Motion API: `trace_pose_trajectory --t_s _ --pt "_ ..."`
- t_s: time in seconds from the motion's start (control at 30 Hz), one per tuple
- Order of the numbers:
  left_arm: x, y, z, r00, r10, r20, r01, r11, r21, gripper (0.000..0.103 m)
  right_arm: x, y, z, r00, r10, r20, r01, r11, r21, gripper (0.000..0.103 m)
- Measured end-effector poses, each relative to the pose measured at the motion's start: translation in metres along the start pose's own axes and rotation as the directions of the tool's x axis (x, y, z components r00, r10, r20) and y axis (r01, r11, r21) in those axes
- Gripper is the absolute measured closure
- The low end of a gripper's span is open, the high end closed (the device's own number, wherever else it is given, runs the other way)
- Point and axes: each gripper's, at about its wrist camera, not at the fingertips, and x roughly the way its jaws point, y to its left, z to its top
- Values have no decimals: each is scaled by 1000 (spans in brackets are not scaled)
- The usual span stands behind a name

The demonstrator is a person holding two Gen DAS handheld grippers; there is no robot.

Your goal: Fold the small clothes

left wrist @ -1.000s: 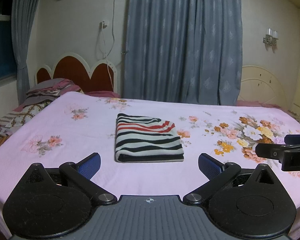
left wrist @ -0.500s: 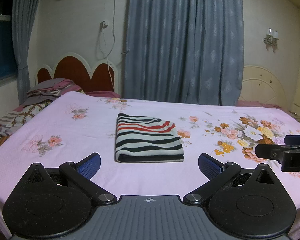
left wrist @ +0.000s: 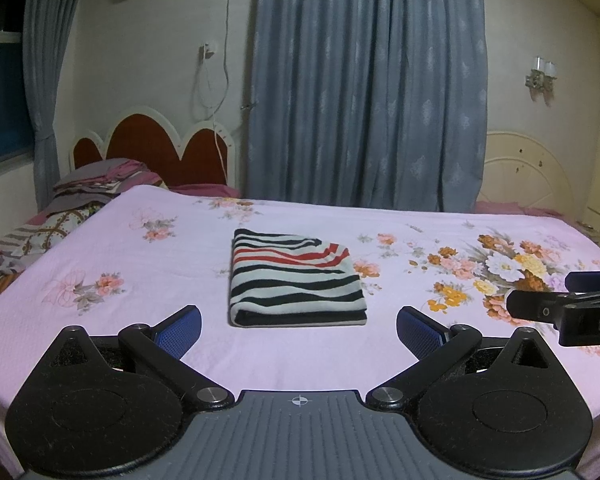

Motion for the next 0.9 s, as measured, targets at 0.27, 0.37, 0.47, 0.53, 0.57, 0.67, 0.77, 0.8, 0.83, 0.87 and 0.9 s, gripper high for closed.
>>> trace_pose_trajectory --t_s 0.27,0.37,0.47,0.53,0.57,0.67,0.77,0.8,0.83,0.87,0.9 --pt "1 2 1 1000 -3 3 3 1000 0 1 0 1 1 1000 7 2 -7 1000 -6 1" --pt "0 3 1 1000 -3 5 3 1000 -1 1 0 1 1 1000 8 3 -8 1000 -9 1" --pt "-2 0 2 1000 8 9 -8 1000 2 1 1 1 2 1000 8 2 -8 1000 -9 1" --pt "-3 -2 2 1000 15 15 -15 1000 8 1 1 2 2 1000 7 3 -7 1000 -8 1" --pt "-3 -2 3 1000 23 16 -23 1000 7 1 1 2 2 1000 7 2 -7 1000 -8 1" --pt "-6 -2 2 999 38 33 -38 999 -11 1 1 2 2 1000 6 3 -6 1000 -9 1" --pt "-8 -1 2 998 39 47 -38 999 -18 1 1 1 2 1000 7 2 -7 1000 -10 1" --pt "-9 -1 2 998 40 52 -39 999 -16 1 1 1 3 1000 7 2 -7 1000 -10 1" --pt "-9 -2 2 998 37 51 -36 999 -14 1 1 1 2 1000 7 3 -7 1000 -10 1" --pt "-8 -2 3 998 36 50 -35 999 -12 1 1 1 2 1000 7 3 -7 1000 -9 1" --pt "-9 -4 2 998 36 48 -36 999 -14 1 1 2 2 1000 8 3 -8 1000 -8 1"
